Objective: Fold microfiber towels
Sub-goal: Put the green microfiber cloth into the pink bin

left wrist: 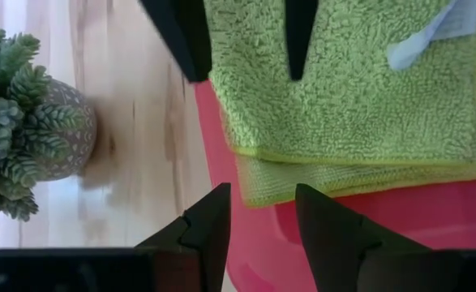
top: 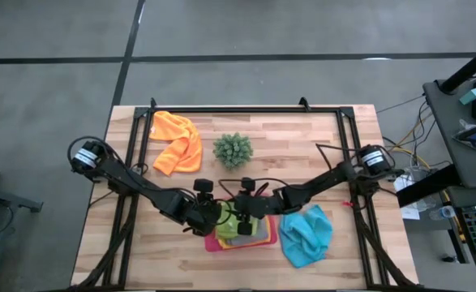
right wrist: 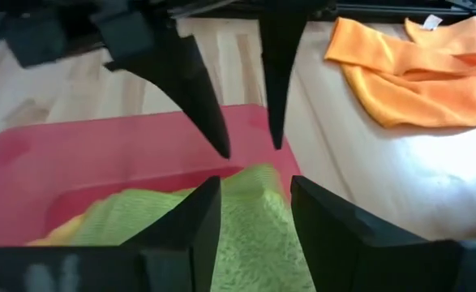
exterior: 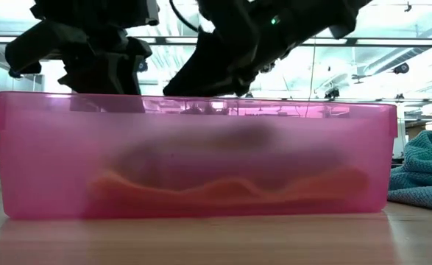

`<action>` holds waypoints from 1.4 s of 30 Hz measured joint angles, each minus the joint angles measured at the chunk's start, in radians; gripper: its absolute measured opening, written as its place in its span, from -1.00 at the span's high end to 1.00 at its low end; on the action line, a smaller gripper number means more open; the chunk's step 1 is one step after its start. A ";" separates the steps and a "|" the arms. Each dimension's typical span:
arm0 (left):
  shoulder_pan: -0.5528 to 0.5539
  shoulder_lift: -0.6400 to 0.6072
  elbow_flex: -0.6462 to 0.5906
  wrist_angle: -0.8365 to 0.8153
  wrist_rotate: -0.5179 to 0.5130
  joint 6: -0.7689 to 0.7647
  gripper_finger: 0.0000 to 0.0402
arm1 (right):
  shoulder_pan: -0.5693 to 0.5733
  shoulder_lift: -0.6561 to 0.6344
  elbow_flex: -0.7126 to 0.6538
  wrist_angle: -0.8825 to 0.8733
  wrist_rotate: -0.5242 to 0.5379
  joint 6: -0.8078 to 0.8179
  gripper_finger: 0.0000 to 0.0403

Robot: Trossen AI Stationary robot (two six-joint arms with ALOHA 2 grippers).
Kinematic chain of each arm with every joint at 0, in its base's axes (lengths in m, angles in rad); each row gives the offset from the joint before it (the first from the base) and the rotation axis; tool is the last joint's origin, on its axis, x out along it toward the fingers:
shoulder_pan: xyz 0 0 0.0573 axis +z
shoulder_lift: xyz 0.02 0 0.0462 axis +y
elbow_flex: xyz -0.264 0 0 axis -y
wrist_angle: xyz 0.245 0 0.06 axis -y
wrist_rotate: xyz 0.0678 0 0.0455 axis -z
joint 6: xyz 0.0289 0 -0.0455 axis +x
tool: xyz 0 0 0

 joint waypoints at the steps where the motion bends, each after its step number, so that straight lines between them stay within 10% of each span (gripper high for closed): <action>1: 0.000 0.000 0.000 0.000 0.000 0.000 0.38 | -0.004 0.011 0.006 0.000 -0.001 -0.008 0.30; 42: 0.000 0.001 -0.009 -0.009 -0.001 -0.001 0.38 | -0.041 0.131 0.073 0.022 -0.019 -0.165 0.96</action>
